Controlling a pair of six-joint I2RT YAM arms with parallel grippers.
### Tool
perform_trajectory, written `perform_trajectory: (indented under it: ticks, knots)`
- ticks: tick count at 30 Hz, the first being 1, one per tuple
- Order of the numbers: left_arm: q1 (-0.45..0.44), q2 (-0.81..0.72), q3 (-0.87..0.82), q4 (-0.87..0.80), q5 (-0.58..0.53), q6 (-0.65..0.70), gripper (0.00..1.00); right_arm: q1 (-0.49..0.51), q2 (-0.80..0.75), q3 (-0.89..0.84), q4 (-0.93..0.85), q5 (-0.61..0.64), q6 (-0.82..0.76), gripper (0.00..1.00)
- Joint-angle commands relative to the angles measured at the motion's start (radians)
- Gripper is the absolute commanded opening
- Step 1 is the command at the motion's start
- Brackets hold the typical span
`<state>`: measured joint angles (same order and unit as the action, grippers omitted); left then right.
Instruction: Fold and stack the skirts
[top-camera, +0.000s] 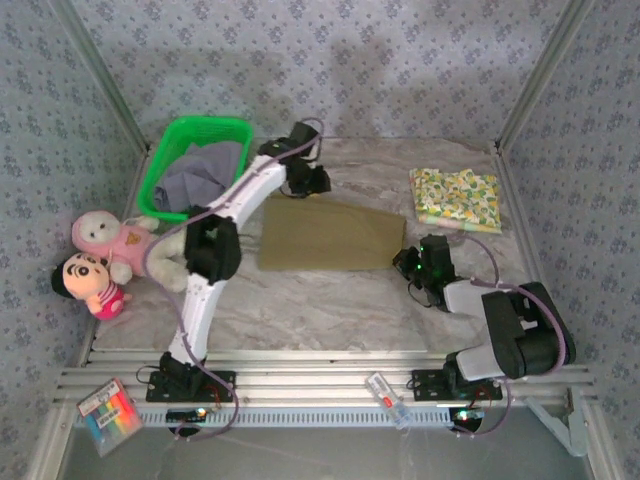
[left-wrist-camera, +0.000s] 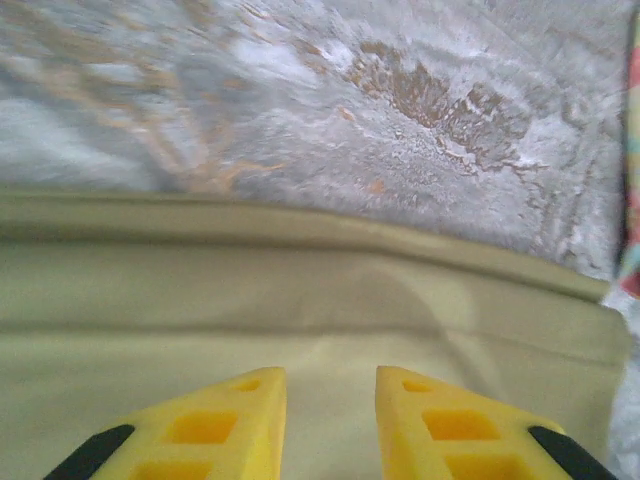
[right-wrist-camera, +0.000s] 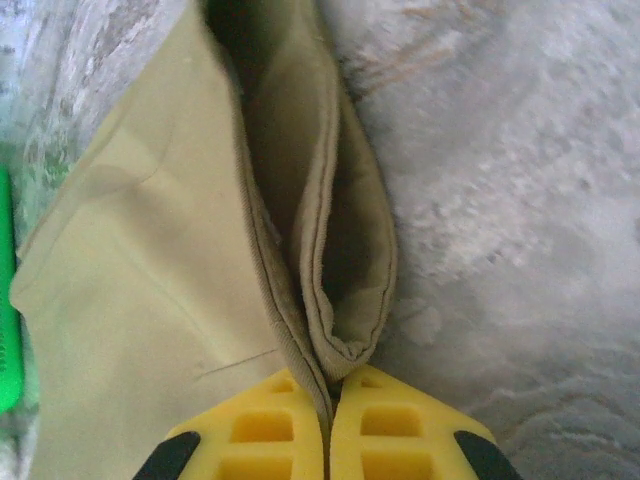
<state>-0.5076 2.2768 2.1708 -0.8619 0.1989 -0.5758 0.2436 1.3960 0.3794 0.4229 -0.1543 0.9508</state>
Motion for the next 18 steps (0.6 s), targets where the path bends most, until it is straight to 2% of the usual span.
perform_trajectory:
  ticks: [1, 5, 8, 14, 18]
  knots:
    - [0.053, -0.191, -0.24, 0.047, -0.046, 0.003, 0.32, 0.0, -0.047, 0.085, -0.131, 0.001, -0.165, 0.0]
    - [0.124, -0.314, -0.547, 0.157, -0.008, -0.062, 0.31, 0.02, -0.05, 0.184, -0.234, 0.016, -0.294, 0.0]
    - [0.147, -0.356, -0.692, 0.178, 0.006, -0.079, 0.31, 0.047, -0.029, 0.257, -0.291, 0.017, -0.382, 0.0]
    - [0.123, -0.368, -0.871, 0.251, 0.048, -0.106, 0.29, 0.14, 0.031, 0.407, -0.34, 0.024, -0.517, 0.0]
    - [0.113, -0.329, -0.916, 0.27, 0.044, -0.114, 0.25, 0.236, 0.124, 0.557, -0.353, -0.02, -0.626, 0.0]
